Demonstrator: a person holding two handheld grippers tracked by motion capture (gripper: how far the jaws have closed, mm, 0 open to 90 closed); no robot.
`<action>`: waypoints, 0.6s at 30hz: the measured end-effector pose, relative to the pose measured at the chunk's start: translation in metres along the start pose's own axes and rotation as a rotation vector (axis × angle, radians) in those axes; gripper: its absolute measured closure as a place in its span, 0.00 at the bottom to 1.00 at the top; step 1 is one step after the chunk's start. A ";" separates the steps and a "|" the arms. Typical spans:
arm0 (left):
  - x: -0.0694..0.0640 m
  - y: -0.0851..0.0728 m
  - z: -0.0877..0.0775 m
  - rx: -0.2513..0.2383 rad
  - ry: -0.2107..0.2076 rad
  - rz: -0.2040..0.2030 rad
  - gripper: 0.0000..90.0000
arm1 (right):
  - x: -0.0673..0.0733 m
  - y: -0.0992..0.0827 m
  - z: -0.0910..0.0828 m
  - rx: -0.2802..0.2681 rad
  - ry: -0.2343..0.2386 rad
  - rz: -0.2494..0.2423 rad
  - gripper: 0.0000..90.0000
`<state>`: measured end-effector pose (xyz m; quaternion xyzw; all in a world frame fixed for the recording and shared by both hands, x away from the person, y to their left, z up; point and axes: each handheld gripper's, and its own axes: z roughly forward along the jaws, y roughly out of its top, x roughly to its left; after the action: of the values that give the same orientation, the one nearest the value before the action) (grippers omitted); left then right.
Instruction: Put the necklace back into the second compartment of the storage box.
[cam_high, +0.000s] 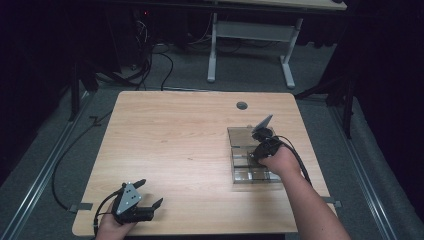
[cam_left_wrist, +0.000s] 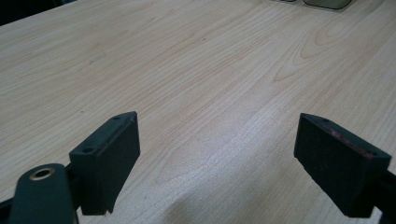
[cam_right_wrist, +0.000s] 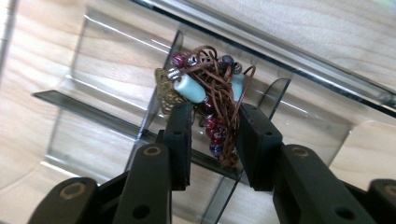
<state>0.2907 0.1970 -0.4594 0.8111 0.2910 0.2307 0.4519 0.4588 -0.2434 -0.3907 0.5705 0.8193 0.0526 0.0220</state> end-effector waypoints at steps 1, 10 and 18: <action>0.000 0.000 0.000 0.000 0.000 -0.001 0.17 | 0.001 0.000 -0.003 -0.004 0.002 0.008 0.74; 0.000 0.000 0.000 -0.001 -0.001 -0.002 0.17 | 0.005 -0.005 -0.024 -0.041 0.016 0.002 0.73; 0.000 0.000 0.000 0.000 0.001 -0.004 0.17 | 0.011 -0.018 -0.033 -0.034 0.017 -0.015 0.80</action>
<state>0.2904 0.1973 -0.4595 0.8104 0.2928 0.2304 0.4522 0.4352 -0.2414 -0.3600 0.5634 0.8227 0.0715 0.0250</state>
